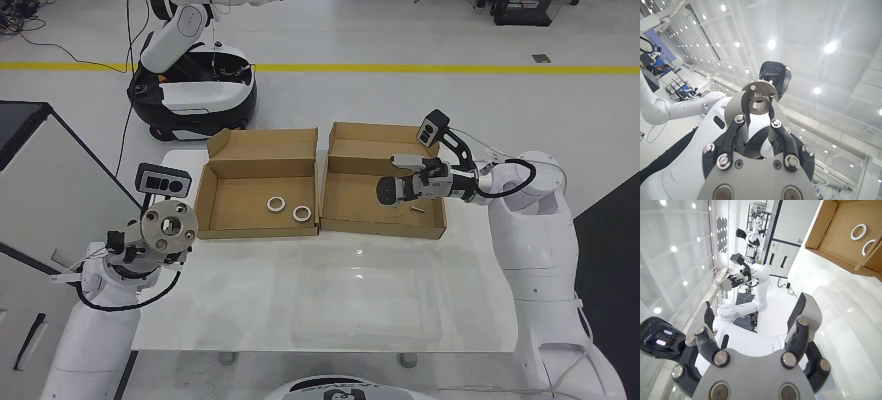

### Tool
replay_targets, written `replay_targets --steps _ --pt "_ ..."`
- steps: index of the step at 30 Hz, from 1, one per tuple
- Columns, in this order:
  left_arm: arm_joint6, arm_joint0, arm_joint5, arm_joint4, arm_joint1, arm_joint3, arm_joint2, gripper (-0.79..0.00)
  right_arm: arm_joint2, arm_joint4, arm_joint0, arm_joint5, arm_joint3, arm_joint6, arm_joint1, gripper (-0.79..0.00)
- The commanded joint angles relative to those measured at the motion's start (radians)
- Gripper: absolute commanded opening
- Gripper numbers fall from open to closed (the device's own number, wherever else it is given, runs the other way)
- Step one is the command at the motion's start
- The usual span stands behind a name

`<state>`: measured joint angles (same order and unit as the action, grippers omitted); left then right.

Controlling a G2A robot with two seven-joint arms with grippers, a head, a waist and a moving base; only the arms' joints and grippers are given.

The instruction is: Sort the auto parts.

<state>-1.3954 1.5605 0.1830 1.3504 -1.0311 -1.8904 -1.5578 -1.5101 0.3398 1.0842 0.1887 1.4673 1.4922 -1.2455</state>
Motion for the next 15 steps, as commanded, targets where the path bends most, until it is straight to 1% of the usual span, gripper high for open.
replay_targets --steps 1,5,9,11,13,15 --pt "0.055 -0.017 -0.006 -0.044 -0.002 -0.005 0.009 -0.785 0.0 0.0 0.0 0.0 0.0 0.0 0.0 0.0" --pt "0.099 -0.085 0.005 -0.206 -0.001 0.025 0.017 -0.785 0.0 0.0 0.0 0.0 0.0 0.0 0.0 0.0" --pt "0.099 -0.151 -0.003 -0.361 0.002 0.066 0.042 -0.785 0.0 0.0 0.0 0.0 0.0 0.0 0.0 0.0" --pt "0.101 -0.168 -0.017 -0.404 0.001 0.087 0.06 -0.785 0.0 0.0 0.0 0.0 0.0 0.0 0.0 0.0" --pt "0.101 -0.182 -0.025 -0.484 0.004 0.103 0.072 -0.785 0.0 0.0 0.0 0.0 0.0 0.0 0.0 0.0" --pt "0.126 -0.195 -0.025 -0.543 0.004 0.116 0.082 -0.785 0.0 0.0 0.0 0.0 0.0 0.0 0.0 0.0"
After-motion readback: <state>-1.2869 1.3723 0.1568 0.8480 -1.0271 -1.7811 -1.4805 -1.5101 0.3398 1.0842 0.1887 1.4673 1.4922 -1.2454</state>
